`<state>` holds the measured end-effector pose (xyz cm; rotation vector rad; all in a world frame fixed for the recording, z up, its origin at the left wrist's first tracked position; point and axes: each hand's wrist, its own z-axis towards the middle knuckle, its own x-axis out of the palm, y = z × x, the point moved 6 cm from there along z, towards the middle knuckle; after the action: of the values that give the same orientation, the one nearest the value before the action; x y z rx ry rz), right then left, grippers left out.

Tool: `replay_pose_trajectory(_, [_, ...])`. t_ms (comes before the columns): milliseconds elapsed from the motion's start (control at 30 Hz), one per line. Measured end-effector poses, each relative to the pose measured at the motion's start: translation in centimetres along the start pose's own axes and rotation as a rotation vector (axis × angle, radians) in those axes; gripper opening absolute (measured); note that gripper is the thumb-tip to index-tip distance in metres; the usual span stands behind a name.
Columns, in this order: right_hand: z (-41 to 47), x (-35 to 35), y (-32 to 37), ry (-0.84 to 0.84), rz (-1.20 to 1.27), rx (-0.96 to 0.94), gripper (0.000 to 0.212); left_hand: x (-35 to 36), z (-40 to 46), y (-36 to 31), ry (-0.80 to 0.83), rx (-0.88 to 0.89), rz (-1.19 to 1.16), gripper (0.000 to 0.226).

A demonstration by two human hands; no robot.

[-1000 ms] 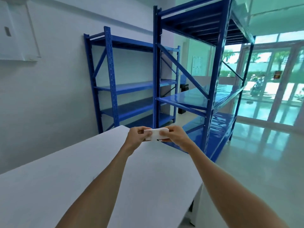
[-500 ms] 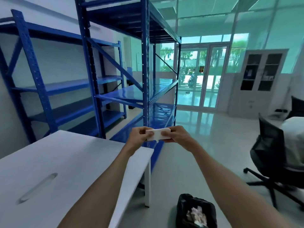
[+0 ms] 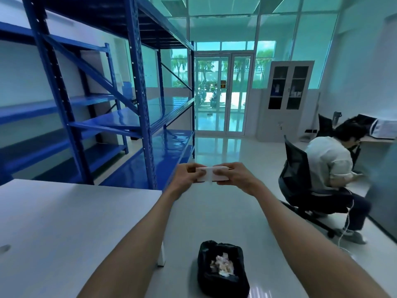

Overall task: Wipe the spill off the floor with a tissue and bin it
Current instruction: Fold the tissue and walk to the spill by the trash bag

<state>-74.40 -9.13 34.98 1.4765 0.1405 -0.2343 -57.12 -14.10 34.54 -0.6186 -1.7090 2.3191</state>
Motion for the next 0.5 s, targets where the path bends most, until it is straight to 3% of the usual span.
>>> replay_pose_trajectory(233, [1.4,-1.0,-2.0,-0.081,0.043,0.048,0.034,0.7,2.4,1.2,0.033,-0.018,-0.064,0.029])
replay_pose_trajectory(500, [2.8,-0.1,-5.8,-0.086,0.086,0.113,0.033,1.4,3.9,5.7,0.067,-0.080,-0.069,0.022])
